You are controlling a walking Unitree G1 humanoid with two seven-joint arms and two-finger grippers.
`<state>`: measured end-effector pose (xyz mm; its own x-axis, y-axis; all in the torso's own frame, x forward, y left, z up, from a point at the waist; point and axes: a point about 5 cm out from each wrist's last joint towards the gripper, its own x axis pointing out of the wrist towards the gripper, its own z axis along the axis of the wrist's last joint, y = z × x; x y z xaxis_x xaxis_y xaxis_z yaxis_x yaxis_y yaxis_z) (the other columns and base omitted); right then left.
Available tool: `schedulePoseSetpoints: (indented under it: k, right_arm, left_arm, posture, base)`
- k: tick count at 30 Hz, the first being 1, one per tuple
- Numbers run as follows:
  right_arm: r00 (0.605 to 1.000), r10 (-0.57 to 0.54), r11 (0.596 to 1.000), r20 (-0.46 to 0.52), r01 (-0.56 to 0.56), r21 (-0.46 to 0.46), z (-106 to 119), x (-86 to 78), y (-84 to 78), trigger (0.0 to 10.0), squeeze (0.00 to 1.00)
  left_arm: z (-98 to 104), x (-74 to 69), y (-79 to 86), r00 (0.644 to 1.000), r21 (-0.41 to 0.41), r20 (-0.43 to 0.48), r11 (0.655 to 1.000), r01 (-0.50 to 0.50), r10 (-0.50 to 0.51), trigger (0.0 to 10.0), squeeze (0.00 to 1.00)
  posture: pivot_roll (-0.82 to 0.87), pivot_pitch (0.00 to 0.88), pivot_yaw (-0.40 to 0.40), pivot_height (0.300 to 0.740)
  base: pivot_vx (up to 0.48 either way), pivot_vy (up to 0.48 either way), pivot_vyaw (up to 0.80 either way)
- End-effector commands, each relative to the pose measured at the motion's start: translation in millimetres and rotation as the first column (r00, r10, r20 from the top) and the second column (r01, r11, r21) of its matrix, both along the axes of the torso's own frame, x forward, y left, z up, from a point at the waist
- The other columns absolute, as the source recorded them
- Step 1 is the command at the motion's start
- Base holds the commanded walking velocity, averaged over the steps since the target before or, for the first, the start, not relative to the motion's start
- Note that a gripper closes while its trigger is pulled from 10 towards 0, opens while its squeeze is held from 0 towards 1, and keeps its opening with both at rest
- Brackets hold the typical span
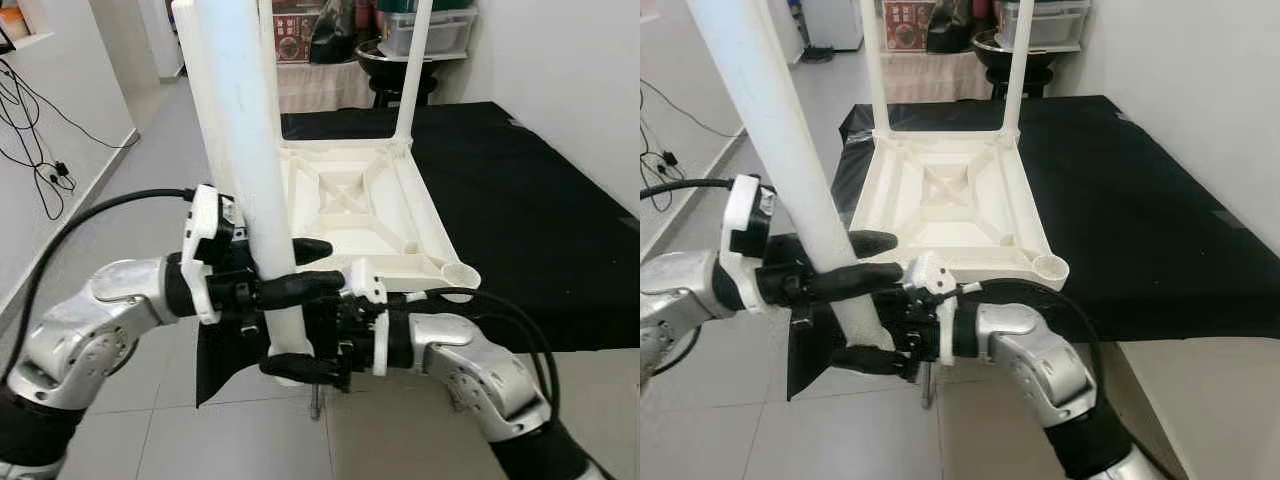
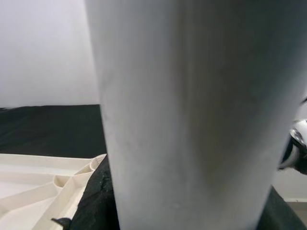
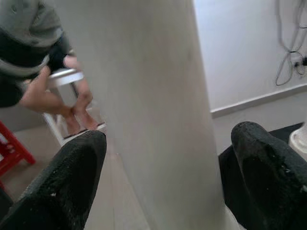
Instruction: Building children table
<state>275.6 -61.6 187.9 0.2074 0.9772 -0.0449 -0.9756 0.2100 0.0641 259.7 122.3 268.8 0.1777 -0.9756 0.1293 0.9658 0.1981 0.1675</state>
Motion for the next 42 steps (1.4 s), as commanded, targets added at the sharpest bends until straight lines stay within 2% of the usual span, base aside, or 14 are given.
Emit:
schedulePoseSetpoints:
  k: [1, 6, 7, 9, 10, 24, 25, 26, 27, 33, 37, 39, 41, 42]
  right_arm:
    - [1.0, -0.027, 1.0, 0.003, 0.027, 0.002, 0.2, 2.7, 8.0, 10.0, 0.0]
    - [0.999, -0.036, 0.999, 0.0, 0.036, 0.013, -1.5, 2.2, 20.3, 10.0, 0.0]
    - [0.999, -0.046, 0.999, -0.005, 0.046, 0.011, -3.3, 2.7, 23.9, 8.1, 0.0]
    - [0.999, -0.053, 0.999, -0.008, 0.053, 0.01, -4.5, 3.2, 26.0, 8.1, 0.0]
    - [0.997, -0.075, 0.997, -0.007, 0.075, 0.006, -6.2, 5.3, 28.3, 0.0, 0.0]
    - [0.984, -0.171, 0.983, 0.044, 0.173, -0.055, -12.7, 16.0, 26.6, 0.0, 0.0]
    - [0.981, -0.188, 0.98, 0.053, 0.191, -0.065, -14.2, 17.6, 25.5, 0.0, 0.0]
    - [0.978, -0.198, 0.977, 0.059, 0.202, -0.069, -15.1, 18.7, 25.0, 0.0, 0.0]
    - [0.974, -0.218, 0.973, 0.061, 0.222, -0.069, -15.5, 20.7, 23.2, 0.0, 0.0]
    - [0.936, -0.349, 0.936, 0.053, 0.351, -0.029, -14.8, 35.1, 4.7, 0.0, 0.0]
    - [0.928, -0.369, 0.929, 0.048, 0.371, -0.019, -14.3, 37.3, 0.8, 0.0, 0.0]
    - [0.88, -0.474, 0.88, 0.035, 0.473, 0.031, -11.3, 47.7, -20.7, 0.0, 0.0]
    - [0.839, -0.543, 0.839, 0.022, 0.541, 0.06, -9.8, 54.0, -34.0, 0.0, 0.0]
    - [0.839, -0.543, 0.839, 0.022, 0.541, 0.06, -9.8, 54.0, -34.0, 0.0, 0.0]
  left_arm:
    - [3.1, 3.2, -2.8, 1.0, -0.021, 0.021, 1.0, -0.006, 0.006, 0.0, 0.0]
    - [5.8, 7.0, -4.4, 0.999, -0.042, 0.042, 0.999, -0.013, 0.015, 0.0, 0.0]
    - [6.5, 7.7, -4.9, 0.999, -0.048, 0.048, 0.999, -0.015, 0.017, 0.0, 0.0]
    - [7.0, 8.1, -5.1, 0.999, -0.052, 0.05, 0.999, -0.016, 0.018, 0.0, 0.0]
    - [7.5, 8.3, -5.8, 0.998, -0.057, 0.052, 0.998, -0.016, 0.019, 0.0, 0.0]
    - [5.2, 8.3, -10.0, 0.999, -0.063, 0.049, 0.998, 0.006, -0.003, 0.0, 0.0]
    - [3.8, 8.4, -9.4, 1.0, -0.044, 0.027, 0.999, 0.009, -0.008, 1.1, 1.0]
    - [2.8, 8.5, -8.8, 1.0, -0.031, 0.01, 0.999, 0.011, -0.01, 1.1, 1.0]
    - [4.0, 8.5, -7.1, 1.0, -0.032, -0.002, 0.999, 0.008, -0.008, 10.0, 1.0]
    - [19.1, 13.7, 11.1, 0.994, -0.087, 0.035, 0.991, -0.099, 0.102, 10.0, 1.0]
    - [21.6, 14.5, 14.9, 0.991, -0.092, 0.043, 0.989, -0.119, 0.124, 10.0, 1.0]
    - [39.0, 19.5, 35.8, 0.963, -0.146, 0.09, 0.96, -0.238, 0.253, 10.0, 1.0]
    - [49.7, 21.9, 47.2, 0.937, -0.184, 0.115, 0.934, -0.307, 0.331, 10.0, 1.0]
    - [49.7, 21.9, 47.2, 0.937, -0.184, 0.115, 0.934, -0.307, 0.331, 10.0, 1.0]
  posture:
    - [-0.01, 0.083, 0.021, 0.74]
    - [-0.01, 0.083, 0.021, 0.74]
    - [-0.01, 0.083, 0.02, 0.74]
    - [-0.01, 0.083, 0.02, 0.74]
    - [-0.01, 0.083, 0.02, 0.74]
    - [-0.01, 0.079, 0.025, 0.74]
    - [-0.01, 0.079, 0.025, 0.74]
    - [-0.01, 0.079, 0.025, 0.74]
    - [-0.01, 0.078, 0.025, 0.74]
    - [-0.01, 0.076, 0.024, 0.74]
    - [-0.01, 0.076, 0.024, 0.74]
    - [0.0, 0.072, 0.022, 0.74]
    - [0.0, 0.072, 0.022, 0.74]
    - [0.0, 0.072, 0.022, 0.74]
  base:
    - [0.0, 0.0, 0.0]
    - [0.0, 0.0, 0.0]
    - [0.0, 0.0, 0.0]
    - [0.0, 0.0, 0.0]
    - [0.0, 0.0, 0.0]
    - [0.0, 0.0, 0.0]
    - [0.0, 0.0, 0.0]
    - [0.0, 0.0, 0.0]
    - [0.0, 0.0, 0.0]
    - [0.0, 0.0, 0.0]
    - [0.0, 0.0, 0.0]
    - [0.0, 0.0, 0.0]
    - [0.0, 0.0, 0.0]
    - [0.0, 0.0, 0.0]
